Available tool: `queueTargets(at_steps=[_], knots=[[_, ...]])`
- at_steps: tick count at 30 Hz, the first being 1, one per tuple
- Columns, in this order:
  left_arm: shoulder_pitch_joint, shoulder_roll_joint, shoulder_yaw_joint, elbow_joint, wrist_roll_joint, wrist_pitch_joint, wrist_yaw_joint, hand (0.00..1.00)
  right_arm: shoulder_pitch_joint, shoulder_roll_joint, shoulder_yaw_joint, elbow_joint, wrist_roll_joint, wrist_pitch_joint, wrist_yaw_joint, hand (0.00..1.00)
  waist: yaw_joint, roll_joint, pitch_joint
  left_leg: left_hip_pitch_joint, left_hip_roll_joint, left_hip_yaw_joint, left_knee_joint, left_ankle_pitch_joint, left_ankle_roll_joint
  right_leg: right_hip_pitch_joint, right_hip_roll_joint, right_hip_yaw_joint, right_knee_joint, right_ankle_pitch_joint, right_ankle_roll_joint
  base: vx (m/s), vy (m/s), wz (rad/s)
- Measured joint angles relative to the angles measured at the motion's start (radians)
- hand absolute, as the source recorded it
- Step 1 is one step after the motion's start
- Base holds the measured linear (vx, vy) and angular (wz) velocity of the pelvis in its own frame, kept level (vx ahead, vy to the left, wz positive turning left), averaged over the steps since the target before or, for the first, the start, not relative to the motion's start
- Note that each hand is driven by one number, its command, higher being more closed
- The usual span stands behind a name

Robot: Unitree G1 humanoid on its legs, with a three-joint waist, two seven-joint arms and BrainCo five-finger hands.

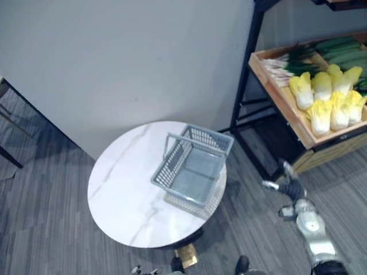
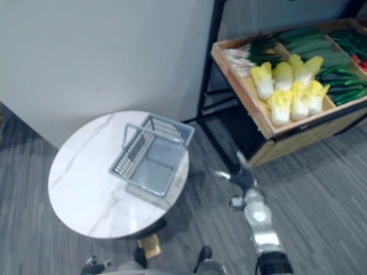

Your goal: Pick vegetable in the basket

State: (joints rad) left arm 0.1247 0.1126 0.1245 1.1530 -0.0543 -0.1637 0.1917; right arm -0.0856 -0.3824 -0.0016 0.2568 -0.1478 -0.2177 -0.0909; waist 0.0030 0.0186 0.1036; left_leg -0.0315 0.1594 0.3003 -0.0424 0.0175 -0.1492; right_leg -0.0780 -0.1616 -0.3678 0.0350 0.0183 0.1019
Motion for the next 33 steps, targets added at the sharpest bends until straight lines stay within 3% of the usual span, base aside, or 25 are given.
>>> queueTargets(at_steps=[4, 8, 12, 20, 27, 33], knots=[[0.003, 0.000, -0.001, 0.000, 0.037, 0.001, -0.002, 0.00, -0.162, -0.056, 0.038, -0.020, -0.157, 0.004, -0.045, 0.00, 0.009, 0.001, -0.001, 0.012, -0.017, -0.001, -0.037, 0.019, 0.015, 0.001, -0.004, 0.003, -0.008, 0.012, 0.002, -0.02, 0.044, 0.02], [0.006, -0.004, 0.000, -0.001, 0.038, 0.003, -0.002, 0.00, -0.307, -0.054, 0.120, 0.027, -0.201, 0.018, -0.069, 0.00, 0.037, 0.001, -0.001, 0.006, -0.017, -0.012, -0.052, 0.031, 0.017, 0.001, 0.004, -0.011, -0.024, 0.020, -0.001, 0.02, -0.009, 0.08], [0.002, -0.005, -0.001, -0.010, 0.038, 0.013, -0.003, 0.00, -0.540, -0.041, 0.219, 0.304, -0.217, 0.049, -0.071, 0.00, 0.071, -0.004, 0.009, -0.023, -0.021, -0.047, -0.053, 0.045, 0.016, -0.002, 0.003, -0.043, -0.034, 0.029, -0.004, 0.02, -0.006, 0.22], [-0.023, -0.002, -0.007, -0.048, 0.027, 0.012, 0.000, 0.00, -0.891, -0.036, 0.219, 0.661, -0.245, 0.103, -0.076, 0.00, 0.145, -0.019, 0.140, -0.091, -0.032, -0.102, -0.053, 0.078, 0.019, -0.028, -0.002, -0.089, -0.056, 0.051, -0.013, -0.01, 0.010, 0.20], [-0.059, 0.007, -0.049, -0.048, 0.025, 0.009, 0.018, 0.00, -0.961, -0.029, 0.208, 0.752, -0.244, 0.121, -0.077, 0.00, 0.152, -0.017, 0.211, -0.124, -0.036, -0.124, -0.054, 0.088, 0.020, -0.045, -0.005, -0.105, -0.055, 0.053, -0.012, 0.01, 0.022, 0.09], [-0.104, 0.024, -0.126, -0.049, 0.028, 0.006, 0.042, 0.00, -1.009, -0.035, 0.208, 0.784, -0.243, 0.126, -0.079, 0.00, 0.161, -0.015, 0.221, -0.157, -0.029, -0.150, -0.053, 0.100, 0.013, -0.064, 0.002, -0.105, -0.055, 0.054, -0.013, 0.03, 0.005, 0.10]])
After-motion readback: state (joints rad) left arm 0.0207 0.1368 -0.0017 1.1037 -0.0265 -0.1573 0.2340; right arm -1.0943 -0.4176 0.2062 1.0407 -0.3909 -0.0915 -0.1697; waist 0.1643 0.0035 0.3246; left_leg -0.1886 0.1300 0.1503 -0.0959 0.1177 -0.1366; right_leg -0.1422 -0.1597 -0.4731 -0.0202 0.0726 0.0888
